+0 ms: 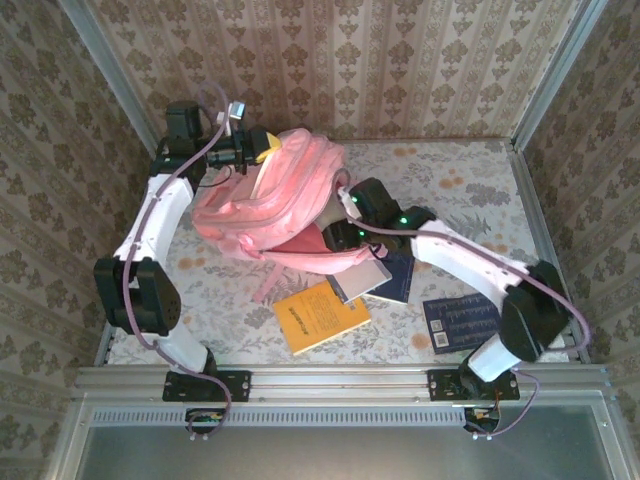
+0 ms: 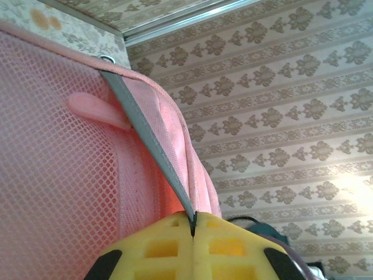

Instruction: Pack the student bag

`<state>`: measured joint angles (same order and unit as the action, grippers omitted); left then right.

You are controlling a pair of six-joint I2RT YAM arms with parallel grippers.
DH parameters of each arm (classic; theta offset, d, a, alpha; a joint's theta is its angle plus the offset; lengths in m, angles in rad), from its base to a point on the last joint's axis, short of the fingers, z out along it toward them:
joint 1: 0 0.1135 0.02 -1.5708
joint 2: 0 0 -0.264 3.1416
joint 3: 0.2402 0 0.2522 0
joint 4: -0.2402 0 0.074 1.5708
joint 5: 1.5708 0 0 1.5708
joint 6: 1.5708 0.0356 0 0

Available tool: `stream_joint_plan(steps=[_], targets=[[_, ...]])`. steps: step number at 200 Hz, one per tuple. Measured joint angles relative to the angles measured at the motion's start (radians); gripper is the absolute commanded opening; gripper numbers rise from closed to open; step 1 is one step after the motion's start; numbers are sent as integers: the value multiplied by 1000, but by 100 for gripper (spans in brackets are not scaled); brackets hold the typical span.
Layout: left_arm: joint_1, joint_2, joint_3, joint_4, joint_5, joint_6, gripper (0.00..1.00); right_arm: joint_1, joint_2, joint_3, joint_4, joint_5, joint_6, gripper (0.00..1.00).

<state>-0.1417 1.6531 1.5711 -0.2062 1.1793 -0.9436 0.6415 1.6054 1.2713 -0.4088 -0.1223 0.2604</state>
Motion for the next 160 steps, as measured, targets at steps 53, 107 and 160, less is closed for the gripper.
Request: stream_joint_plan(steps=[53, 107, 160], targets=[[-41, -17, -1, 12, 17, 5, 0, -22, 275, 252, -18, -145, 11, 71], [-43, -16, -7, 23, -12, 28, 0, -24, 529, 555, 37, -253, 227, 99], [-39, -16, -20, 9, -31, 48, 0, -27, 600, 531, 247, -278, 471, 100]])
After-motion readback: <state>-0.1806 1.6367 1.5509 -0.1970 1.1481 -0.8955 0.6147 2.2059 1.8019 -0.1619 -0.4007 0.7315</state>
